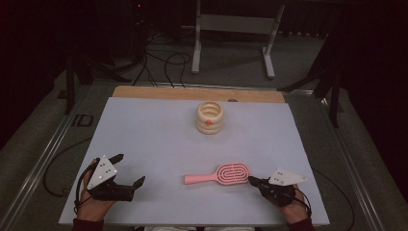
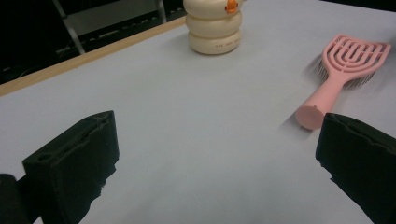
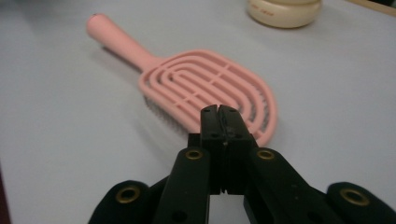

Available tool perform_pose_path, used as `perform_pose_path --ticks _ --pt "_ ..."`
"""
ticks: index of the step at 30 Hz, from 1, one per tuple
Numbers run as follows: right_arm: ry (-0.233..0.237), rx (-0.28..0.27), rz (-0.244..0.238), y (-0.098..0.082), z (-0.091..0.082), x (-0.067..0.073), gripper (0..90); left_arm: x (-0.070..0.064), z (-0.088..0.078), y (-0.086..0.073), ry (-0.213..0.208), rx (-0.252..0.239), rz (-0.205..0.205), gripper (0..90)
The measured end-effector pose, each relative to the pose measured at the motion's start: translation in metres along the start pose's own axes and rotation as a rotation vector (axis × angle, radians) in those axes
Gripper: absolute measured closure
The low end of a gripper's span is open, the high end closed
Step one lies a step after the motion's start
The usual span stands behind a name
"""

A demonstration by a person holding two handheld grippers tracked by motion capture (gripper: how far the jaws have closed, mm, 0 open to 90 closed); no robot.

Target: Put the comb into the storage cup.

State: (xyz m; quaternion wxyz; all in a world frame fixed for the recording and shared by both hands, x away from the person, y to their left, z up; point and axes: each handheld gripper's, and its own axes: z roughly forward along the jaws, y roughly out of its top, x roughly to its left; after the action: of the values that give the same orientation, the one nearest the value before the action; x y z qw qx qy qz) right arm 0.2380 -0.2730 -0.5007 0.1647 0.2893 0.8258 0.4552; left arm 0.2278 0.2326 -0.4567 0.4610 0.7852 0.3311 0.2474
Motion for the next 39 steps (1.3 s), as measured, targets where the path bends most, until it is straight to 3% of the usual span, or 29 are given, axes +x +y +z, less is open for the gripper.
perform_pose_path --ticks 10,16,28,39 --pt "0.066 0.069 -0.049 0.0 0.008 0.008 90.0 0.001 -0.002 0.0 0.001 -0.015 -0.011 0.1" --pt "0.079 0.1 -0.062 -0.001 0.013 0.009 90.0 0.002 -0.002 -0.001 0.001 -0.016 -0.013 0.1" --pt "0.065 0.127 -0.06 -0.002 0.018 0.006 90.0 0.006 -0.006 -0.003 0.012 -0.033 -0.031 0.1" --pt "0.02 0.137 -0.043 -0.001 0.021 0.003 90.0 0.008 -0.006 -0.006 0.022 -0.042 -0.042 0.1"
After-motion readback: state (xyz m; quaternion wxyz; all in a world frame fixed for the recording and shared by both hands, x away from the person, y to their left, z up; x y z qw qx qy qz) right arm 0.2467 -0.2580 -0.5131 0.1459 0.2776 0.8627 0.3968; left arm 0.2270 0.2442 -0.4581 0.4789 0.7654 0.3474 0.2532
